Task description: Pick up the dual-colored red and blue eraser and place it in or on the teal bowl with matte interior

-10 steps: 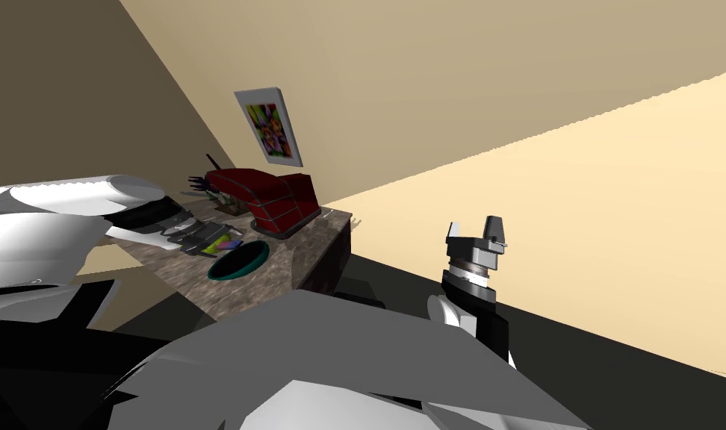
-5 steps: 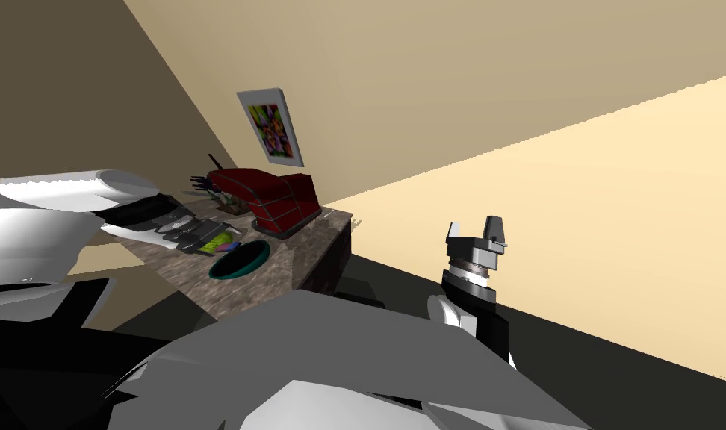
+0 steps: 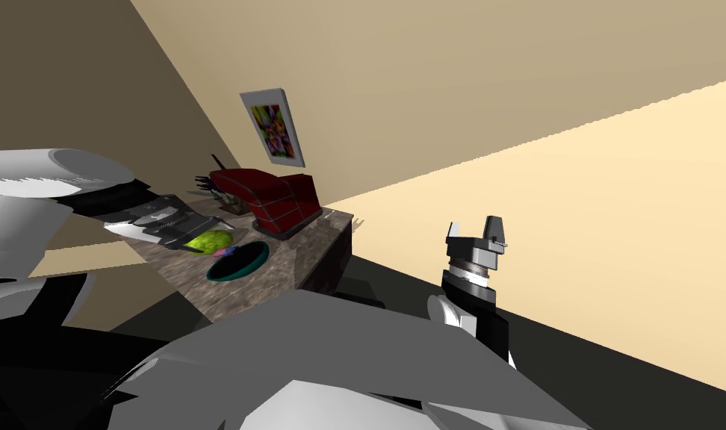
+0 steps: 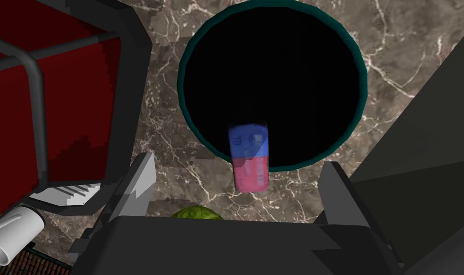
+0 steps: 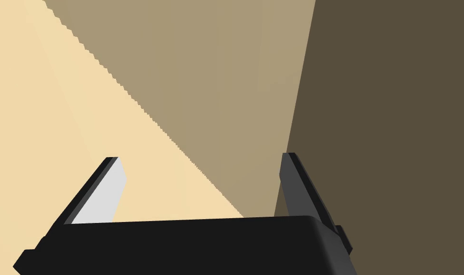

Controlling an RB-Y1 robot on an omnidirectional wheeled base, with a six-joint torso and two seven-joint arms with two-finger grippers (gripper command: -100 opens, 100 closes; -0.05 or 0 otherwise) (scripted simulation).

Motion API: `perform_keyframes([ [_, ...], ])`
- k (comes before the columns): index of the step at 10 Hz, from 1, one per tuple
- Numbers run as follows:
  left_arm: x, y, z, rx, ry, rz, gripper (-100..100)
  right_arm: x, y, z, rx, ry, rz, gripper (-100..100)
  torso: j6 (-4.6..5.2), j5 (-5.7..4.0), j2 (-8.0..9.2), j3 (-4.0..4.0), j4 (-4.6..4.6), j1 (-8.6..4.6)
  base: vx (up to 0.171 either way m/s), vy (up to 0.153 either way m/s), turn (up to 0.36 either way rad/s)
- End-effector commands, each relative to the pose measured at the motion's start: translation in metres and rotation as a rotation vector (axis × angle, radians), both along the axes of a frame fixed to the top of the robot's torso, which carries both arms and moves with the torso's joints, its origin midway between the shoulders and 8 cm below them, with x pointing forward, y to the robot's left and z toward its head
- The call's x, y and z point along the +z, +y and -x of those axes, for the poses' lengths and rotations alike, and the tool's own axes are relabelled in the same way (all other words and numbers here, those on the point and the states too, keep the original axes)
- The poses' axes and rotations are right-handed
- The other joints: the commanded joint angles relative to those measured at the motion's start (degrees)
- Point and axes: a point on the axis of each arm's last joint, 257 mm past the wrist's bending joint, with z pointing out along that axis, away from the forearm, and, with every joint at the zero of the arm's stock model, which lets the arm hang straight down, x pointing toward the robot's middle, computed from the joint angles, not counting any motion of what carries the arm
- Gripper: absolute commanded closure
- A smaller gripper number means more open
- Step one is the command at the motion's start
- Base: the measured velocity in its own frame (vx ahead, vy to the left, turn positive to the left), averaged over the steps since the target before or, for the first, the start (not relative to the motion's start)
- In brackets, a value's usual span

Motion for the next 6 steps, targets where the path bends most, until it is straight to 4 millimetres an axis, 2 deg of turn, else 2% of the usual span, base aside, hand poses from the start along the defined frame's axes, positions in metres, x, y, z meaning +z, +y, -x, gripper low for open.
perform_keyframes([
  [1, 0.0000, 0.0000, 0.0000, 0.000, 0.000, 0.000, 0, 0.0000, 0.0000, 0.0000, 0.000, 0.000, 0.000, 0, 0.00, 0.00, 0.00, 0.00, 0.00, 0.00, 0.000, 0.000, 0.000],
  [6, -0.0001, 0.0000, -0.0001, 0.000, 0.000, 0.000, 0, 0.0000, 0.0000, 0.0000, 0.000, 0.000, 0.000, 0, -0.01, 0.01, 0.09, 0.06, 0.03, 0.03, 0.000, 0.000, 0.000],
])
